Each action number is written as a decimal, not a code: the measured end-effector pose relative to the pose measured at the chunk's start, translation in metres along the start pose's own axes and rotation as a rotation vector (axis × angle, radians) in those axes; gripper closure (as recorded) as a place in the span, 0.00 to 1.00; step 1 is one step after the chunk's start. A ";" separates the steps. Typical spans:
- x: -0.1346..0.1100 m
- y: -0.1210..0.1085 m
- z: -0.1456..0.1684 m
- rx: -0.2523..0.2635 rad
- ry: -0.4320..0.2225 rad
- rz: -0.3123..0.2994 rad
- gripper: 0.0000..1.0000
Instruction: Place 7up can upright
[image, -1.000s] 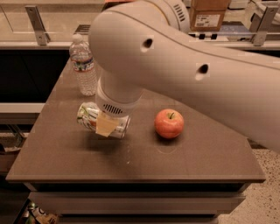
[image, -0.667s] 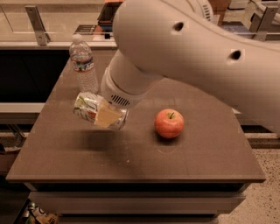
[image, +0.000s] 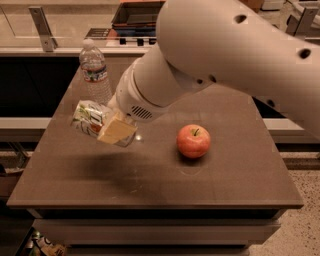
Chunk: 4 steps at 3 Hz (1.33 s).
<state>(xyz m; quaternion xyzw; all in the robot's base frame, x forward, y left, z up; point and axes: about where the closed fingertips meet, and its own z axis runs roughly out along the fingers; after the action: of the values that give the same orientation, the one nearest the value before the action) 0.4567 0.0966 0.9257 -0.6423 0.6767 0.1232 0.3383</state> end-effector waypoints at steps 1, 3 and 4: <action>-0.005 0.012 0.004 -0.025 -0.093 0.013 1.00; -0.023 0.021 0.013 -0.076 -0.279 0.021 1.00; -0.032 0.021 0.020 -0.107 -0.352 0.004 1.00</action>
Offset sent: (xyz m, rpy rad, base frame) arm -0.0194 0.0231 -0.0078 0.3379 0.0567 0.0846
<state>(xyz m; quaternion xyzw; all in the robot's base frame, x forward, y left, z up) 0.4404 0.1369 0.9253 -0.6265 0.6010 0.2700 0.4165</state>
